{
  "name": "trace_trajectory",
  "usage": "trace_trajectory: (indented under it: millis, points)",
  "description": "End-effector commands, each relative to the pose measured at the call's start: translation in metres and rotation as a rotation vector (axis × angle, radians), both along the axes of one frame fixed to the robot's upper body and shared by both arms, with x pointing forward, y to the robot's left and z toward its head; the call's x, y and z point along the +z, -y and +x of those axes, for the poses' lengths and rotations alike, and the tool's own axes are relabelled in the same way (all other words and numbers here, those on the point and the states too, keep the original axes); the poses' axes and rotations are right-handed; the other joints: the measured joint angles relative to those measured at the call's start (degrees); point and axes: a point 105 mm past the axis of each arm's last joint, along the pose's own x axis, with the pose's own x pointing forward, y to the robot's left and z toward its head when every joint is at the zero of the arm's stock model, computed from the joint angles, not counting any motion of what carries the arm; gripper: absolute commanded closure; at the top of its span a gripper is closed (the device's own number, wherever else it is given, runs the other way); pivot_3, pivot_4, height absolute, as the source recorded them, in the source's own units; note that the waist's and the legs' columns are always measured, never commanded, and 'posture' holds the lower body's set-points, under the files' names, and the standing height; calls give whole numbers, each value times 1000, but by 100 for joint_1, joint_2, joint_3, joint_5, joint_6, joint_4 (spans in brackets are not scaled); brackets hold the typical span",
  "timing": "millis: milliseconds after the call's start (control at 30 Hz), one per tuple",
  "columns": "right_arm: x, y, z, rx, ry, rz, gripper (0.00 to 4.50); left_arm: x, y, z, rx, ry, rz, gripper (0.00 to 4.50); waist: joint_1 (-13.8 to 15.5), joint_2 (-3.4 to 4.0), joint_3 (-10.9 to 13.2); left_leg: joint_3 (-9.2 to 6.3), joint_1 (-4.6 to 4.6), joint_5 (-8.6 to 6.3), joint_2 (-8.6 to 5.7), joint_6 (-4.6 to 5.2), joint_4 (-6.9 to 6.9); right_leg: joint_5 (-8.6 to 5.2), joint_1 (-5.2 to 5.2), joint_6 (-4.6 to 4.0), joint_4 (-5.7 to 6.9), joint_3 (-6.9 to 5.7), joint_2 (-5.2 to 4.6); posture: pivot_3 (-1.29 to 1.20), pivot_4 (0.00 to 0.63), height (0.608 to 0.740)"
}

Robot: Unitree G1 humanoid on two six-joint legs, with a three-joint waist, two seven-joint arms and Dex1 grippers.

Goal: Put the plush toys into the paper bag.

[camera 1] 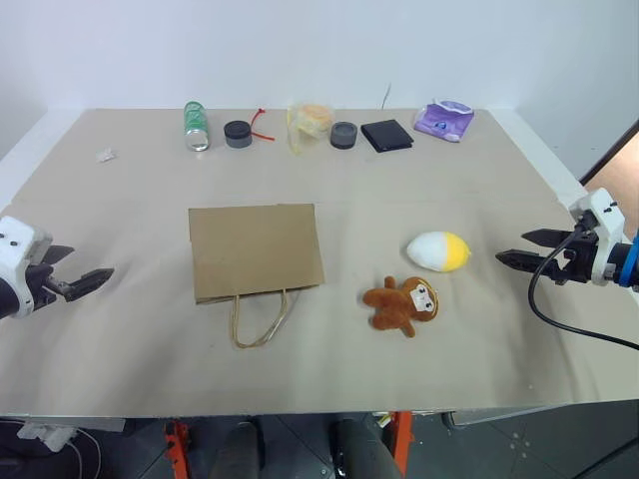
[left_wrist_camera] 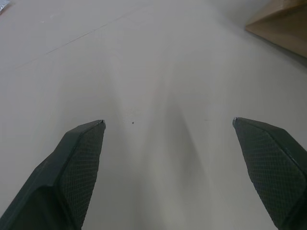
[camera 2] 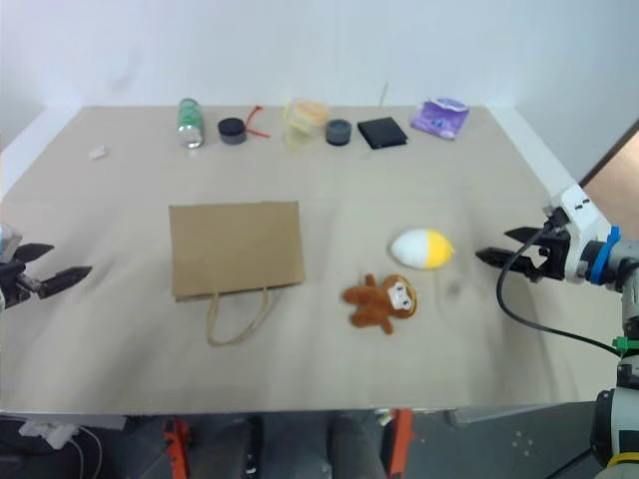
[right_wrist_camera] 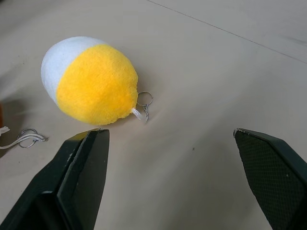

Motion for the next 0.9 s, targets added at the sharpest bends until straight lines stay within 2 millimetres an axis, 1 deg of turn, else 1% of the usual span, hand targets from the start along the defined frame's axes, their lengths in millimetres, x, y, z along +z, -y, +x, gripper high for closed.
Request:
trace_trajectory:
  millis: [33, 100, 633, 767, 833, 900]
  points:
    - [14, 11, -5, -18, 36, -17, 0, 18, -2, -1, 14, 70, -10, 112, 0, 0, 0, 0, 0, 0, 0, 0, 0, 0, 0, 0, 0, 0, 0, 0, 150, 740]
    - [16, 12, -6, -21, 36, -10, 0, 20, -1, -1, 17, 85, -45, 112, 0, 0, 0, 2, 0, 0, 0, 0, 0, 0, 0, 0, 0, 1, 0, 0, 150, 740]
    - [16, 13, -7, -15, 53, 26, 0, 21, -6, 2, 53, 111, -14, 112, -1, 0, 0, 12, 4, 0, 8, 0, 9, 7, 0, 2, 7, 14, 10, 0, 150, 740]
    - [23, 11, -5, -2, 104, 65, 0, 23, -1, 3, 36, 127, -17, 112, -1, 0, -1, 16, 6, 0, 11, 0, 10, 9, 0, 2, 8, 18, 13, 0, 150, 740]
    - [35, -6, -6, 94, 154, 128, 0, 28, 6, 6, 15, 159, -16, 112, -2, 0, -1, 16, 6, 0, 11, 0, 11, 10, 0, 3, 8, 19, 13, 0, 150, 740]
    - [51, -37, -12, 265, 216, 163, 0, 36, 22, 12, -43, 212, -14, 112, -1, 0, -1, 18, 7, 0, 12, 0, 12, 11, 1, 4, 8, 21, 15, 0, 150, 740]
